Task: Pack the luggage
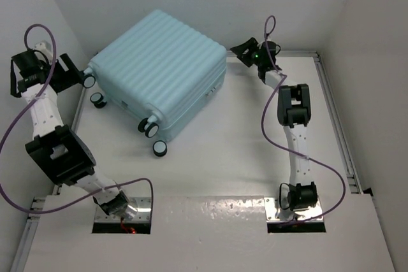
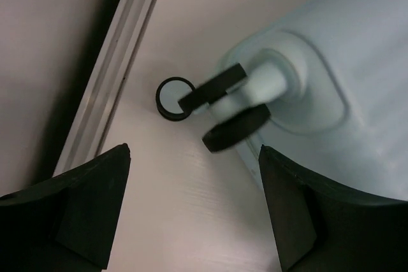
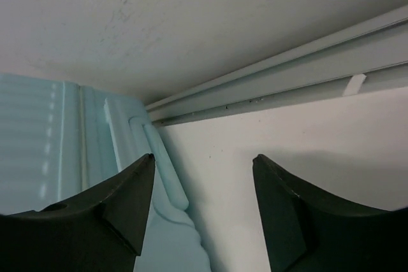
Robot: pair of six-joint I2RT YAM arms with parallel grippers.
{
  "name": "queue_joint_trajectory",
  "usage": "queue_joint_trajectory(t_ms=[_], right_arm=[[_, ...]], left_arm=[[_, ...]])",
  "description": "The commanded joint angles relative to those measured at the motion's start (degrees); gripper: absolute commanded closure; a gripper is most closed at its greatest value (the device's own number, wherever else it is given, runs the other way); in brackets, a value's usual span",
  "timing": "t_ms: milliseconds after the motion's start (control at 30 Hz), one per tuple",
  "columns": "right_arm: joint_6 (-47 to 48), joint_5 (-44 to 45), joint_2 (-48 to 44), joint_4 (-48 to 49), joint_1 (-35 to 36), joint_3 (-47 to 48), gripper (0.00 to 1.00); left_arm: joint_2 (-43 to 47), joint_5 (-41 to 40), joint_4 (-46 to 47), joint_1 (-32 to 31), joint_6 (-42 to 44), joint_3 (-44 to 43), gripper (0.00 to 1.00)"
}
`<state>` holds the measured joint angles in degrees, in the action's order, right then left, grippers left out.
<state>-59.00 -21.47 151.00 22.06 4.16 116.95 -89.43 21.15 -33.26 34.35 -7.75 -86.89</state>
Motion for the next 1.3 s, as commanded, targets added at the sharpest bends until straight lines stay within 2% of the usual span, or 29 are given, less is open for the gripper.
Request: queue_joint_trajectory(t_ms=[0, 133, 200, 233, 300, 333, 400, 433, 500, 600, 700, 800, 833, 933, 1033, 1067, 1133, 1167, 1267], right_arm=[[-2.1, 1.2, 4.8, 2.4, 2.8, 6.9, 0.35], [-3.1, -1.8, 5.6, 6.6, 6.6, 5.3, 0.34], [-3.1, -7.5, 4.1, 10.1, 8.9, 2.3, 0.38], [-3.7, -9.4, 2.3, 11.6, 9.3, -2.9, 0.40], [-4.5, -15.0, -2.9, 17.2, 10.2, -7.8, 0.44], [-4.2, -16.0, -4.5, 18.3, 10.2, -15.4, 0.45], [-3.7, -18.6, -8.9, 21.3, 9.6, -20.7, 0.47], [-3.7, -19.4, -11.7, 21.4, 8.9, -26.9, 0.48], [-3.0, -20.0, -15.4, 22.7, 7.8, -31.7, 0.48], [-0.9, -19.6, -19.8, 21.9, 5.3, -36.3, 0.48], [2.6, -17.4, -23.2, 19.9, 3.1, -38.7, 0.47], [8.4, -13.7, -27.9, 15.3, -0.5, -42.3, 0.45], [15.2, -11.1, -33.1, 10.7, -1.1, -45.5, 0.45], [23.2, -3.5, -41.4, 4.5, -6.2, -52.2, 0.45], [28.5, -2.5, -52.7, 0.2, -10.0, -60.8, 0.48], [29.2, -3.0, -60.1, -0.3, -10.3, -64.5, 0.48], [31.4, -5.3, -65.2, -2.9, -8.9, -69.9, 0.52], [33.1, -5.8, -72.0, -3.2, -7.6, -75.7, 0.53], [36.3, -4.8, -79.8, 1.4, 2.8, -84.1, 0.55]], left_arm=[[-4.2, 1.2, 6.6, -0.2, -5.6, -2.6, 0.16], [-9.4, 1.2, 6.6, -1.4, -4.2, -3.2, 0.17], [-11.9, 3.9, 8.3, -1.9, -4.2, -3.9, 0.18], [-14.5, 8.0, 8.3, -2.8, -4.2, -5.4, 0.22], [-16.7, 10.8, 8.8, -4.5, -4.7, -6.8, 0.23], [-17.6, 12.1, 9.3, -5.9, -4.7, -7.3, 0.25], [-18.9, 15.6, 9.9, -10.0, -5.6, -7.3, 0.25], [-19.6, 17.0, 9.9, -11.5, -6.1, -7.3, 0.27], [-20.2, 19.9, 9.9, -15.8, -7.3, -6.6, 0.28], [-20.2, 18.7, 9.9, -18.6, -8.9, -5.3, 0.26], [-17.8, 13.3, 12.0, -17.4, -10.4, -5.3, 0.24], [-13.8, 7.7, 15.3, -13.0, -12.5, -5.3, 0.23], [-12.6, 6.6, 15.8, -11.9, -12.5, -5.3, 0.23], [-7.4, 4.9, 16.4, -7.8, -9.9, -5.8, 0.21], [-0.5, 3.7, 16.4, -5.5, -4.7, -2.2, 0.21], [1.6, 3.2, 15.9, -5.5, -0.7, -0.7, 0.21], [8.7, 4.5, 15.9, -5.5, 3.4, 5.5, 0.21], [11.0, 5.3, 15.9, -6.2, 7.7, 7.6, 0.21], [19.9, 7.2, 15.1, -8.2, 12.7, 16.5, 0.21]])
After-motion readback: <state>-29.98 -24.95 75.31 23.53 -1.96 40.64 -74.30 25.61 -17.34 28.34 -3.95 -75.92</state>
